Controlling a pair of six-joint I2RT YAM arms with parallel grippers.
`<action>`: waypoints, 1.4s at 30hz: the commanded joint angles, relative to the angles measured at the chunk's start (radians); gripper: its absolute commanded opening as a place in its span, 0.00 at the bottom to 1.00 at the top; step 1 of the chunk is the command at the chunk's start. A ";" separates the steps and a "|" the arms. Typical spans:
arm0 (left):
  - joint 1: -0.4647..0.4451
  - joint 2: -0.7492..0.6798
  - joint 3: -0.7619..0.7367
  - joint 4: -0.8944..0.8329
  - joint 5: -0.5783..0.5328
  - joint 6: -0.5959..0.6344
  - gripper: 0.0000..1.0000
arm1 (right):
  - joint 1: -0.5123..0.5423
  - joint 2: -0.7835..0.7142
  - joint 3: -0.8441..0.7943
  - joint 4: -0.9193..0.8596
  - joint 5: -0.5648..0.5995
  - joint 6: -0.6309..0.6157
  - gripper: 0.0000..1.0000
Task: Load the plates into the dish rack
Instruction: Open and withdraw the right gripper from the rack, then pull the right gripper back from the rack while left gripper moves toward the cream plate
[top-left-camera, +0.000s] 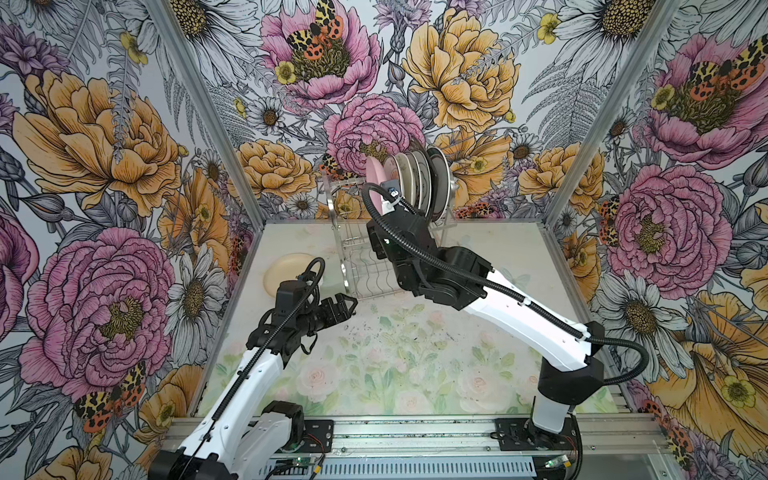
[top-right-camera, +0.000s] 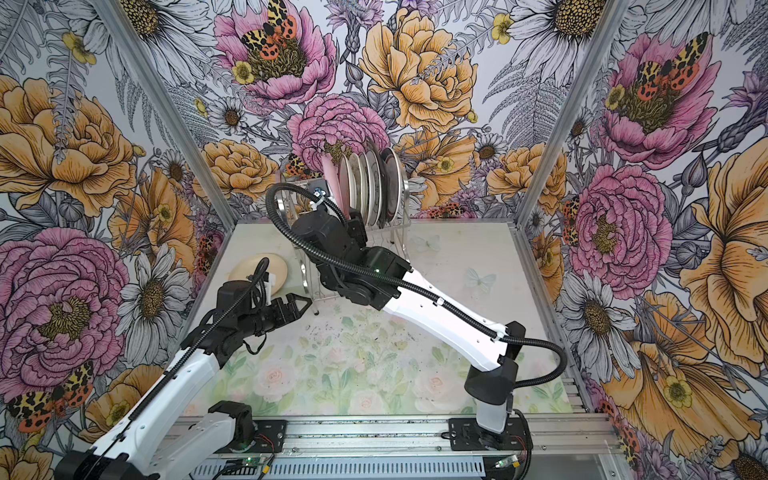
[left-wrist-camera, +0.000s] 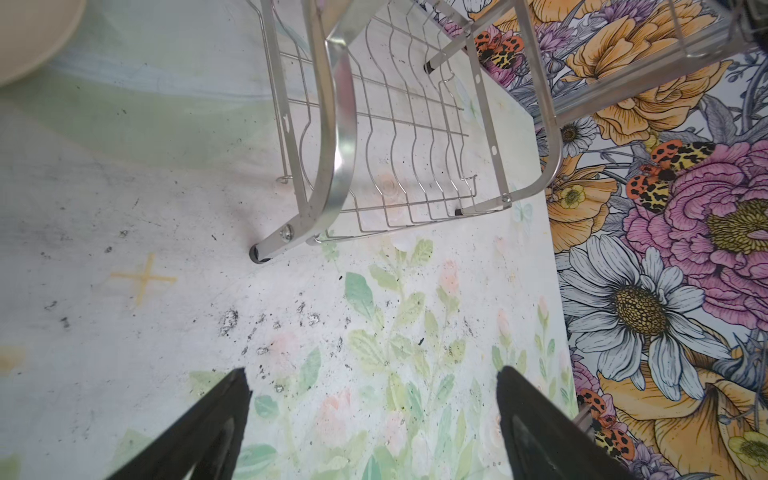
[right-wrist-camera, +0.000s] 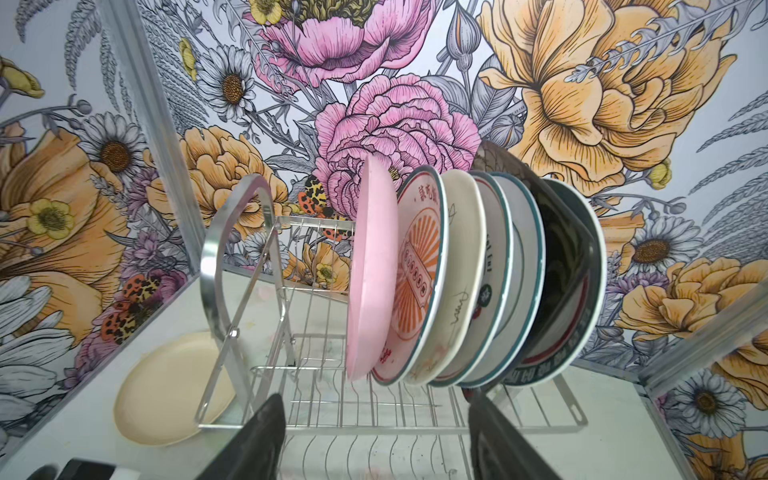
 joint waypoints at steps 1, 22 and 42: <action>-0.017 0.055 0.028 0.115 -0.050 0.048 0.91 | 0.028 -0.116 -0.130 -0.050 -0.028 0.119 0.70; -0.148 0.339 0.091 0.426 -0.246 -0.003 0.82 | 0.007 -0.584 -0.717 -0.086 -0.029 0.401 0.70; -0.281 0.595 0.284 0.513 -0.336 -0.055 0.76 | -0.096 -0.695 -0.803 -0.104 -0.090 0.392 0.70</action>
